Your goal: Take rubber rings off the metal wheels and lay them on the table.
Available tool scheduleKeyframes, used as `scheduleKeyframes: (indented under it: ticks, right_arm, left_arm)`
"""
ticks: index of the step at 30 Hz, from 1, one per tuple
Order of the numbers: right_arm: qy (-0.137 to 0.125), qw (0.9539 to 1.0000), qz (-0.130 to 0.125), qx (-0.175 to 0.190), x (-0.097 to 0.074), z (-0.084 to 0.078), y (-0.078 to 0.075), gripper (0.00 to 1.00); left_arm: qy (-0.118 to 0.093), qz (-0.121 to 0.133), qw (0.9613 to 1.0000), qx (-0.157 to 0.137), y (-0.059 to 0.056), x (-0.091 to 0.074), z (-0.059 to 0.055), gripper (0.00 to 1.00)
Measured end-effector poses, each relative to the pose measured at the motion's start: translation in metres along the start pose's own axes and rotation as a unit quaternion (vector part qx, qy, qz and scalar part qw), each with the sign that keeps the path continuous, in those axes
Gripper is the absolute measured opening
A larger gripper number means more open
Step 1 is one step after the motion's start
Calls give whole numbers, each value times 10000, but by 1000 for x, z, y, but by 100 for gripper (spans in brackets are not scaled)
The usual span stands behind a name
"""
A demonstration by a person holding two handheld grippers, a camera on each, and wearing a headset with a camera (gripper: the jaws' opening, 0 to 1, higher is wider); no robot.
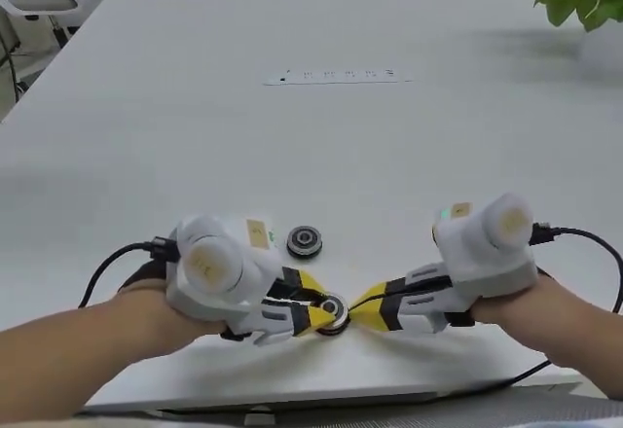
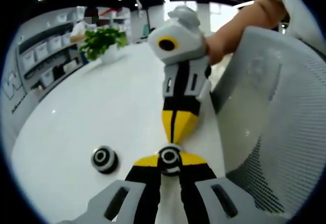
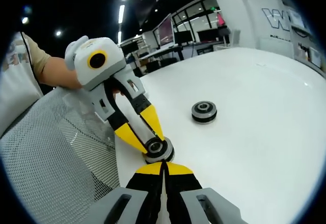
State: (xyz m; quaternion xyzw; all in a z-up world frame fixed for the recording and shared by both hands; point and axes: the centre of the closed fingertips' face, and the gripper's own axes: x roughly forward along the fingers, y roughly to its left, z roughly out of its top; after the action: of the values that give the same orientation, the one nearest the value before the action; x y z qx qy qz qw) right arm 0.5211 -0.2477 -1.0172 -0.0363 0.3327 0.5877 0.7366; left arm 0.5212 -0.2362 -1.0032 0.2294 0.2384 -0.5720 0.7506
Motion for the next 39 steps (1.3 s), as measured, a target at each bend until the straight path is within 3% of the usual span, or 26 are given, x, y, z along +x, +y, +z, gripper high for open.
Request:
scheduleKeyframes:
  ticks: [9,18,24,30,35,37,39]
  right_arm:
    - [-160,9965,105,809,-2,1,1,0]
    - [-161,9911,161,1311,-2,1,2,0]
    - [-179,9897,219,1404,-2,0,3,0]
    - [-175,9928,177,1171,-2,1,3,0]
    - [-333,9873,240,1534,-4,3,2,0]
    - [-589,9821,332,1758,-6,12,4,0]
    - [-472,9849,284,1640,-5,8,5,0]
  left_arm:
    - [-1,11,10000,-12,0,0,0,13]
    - [-2,22,10000,-19,0,0,0,13]
    - [-1,33,10000,-29,0,0,0,13]
    - [6,49,10000,-36,0,0,0,13]
    - [17,60,10000,-40,0,0,0,13]
    - [18,63,10000,-41,0,0,0,13]
    - [17,71,10000,-42,0,0,1,13]
